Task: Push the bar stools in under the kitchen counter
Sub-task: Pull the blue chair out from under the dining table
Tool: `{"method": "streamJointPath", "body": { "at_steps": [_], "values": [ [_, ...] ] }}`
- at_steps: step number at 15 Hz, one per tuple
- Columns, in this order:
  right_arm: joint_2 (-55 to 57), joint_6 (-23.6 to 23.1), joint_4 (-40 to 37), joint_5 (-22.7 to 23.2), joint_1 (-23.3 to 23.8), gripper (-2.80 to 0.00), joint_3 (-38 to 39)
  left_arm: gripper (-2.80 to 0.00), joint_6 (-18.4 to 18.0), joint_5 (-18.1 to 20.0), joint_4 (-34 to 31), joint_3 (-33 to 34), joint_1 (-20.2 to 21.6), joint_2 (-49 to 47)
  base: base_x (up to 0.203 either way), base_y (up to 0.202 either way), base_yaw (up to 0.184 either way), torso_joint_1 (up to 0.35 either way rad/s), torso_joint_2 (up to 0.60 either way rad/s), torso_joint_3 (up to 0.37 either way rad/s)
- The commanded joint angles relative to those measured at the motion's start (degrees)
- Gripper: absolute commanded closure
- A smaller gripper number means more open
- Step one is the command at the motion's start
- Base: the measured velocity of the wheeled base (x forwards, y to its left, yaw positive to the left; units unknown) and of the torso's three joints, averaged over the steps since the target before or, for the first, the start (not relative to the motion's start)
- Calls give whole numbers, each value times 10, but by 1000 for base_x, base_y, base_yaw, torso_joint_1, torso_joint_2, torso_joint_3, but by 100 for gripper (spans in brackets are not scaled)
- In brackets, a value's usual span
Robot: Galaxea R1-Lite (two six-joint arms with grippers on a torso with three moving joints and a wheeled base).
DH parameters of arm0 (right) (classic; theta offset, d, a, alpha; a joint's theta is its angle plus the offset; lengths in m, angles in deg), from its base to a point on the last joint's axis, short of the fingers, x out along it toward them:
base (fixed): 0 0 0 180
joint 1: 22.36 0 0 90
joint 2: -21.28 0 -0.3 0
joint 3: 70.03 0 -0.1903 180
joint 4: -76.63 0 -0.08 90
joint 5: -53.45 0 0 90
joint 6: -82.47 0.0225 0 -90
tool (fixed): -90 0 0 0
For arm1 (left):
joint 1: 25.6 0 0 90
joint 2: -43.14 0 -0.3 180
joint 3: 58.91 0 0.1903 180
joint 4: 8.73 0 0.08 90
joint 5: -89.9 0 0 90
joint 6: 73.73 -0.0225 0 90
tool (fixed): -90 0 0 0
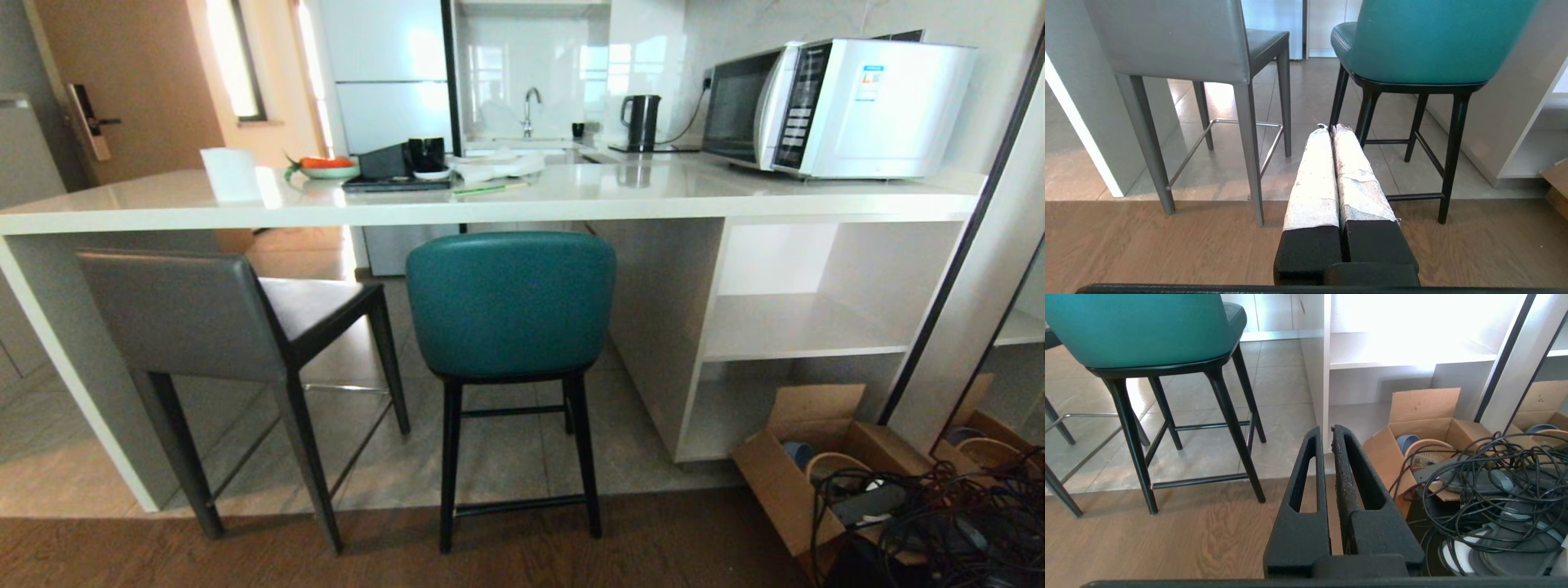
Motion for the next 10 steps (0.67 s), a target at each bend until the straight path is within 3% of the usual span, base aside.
{"method": "streamJointPath", "body": {
  "at_steps": [1, 10],
  "values": [
    [1, 0, 0, 0, 0, 0, 0, 0, 0, 0, 0, 5, -1, 0, 0, 0, 0, 0, 0, 0],
    [1, 0, 0, 0, 0, 0, 0, 0, 0, 0, 1, 5, -1, 0, 0, 0, 0, 0, 0, 0]
  ]
}}
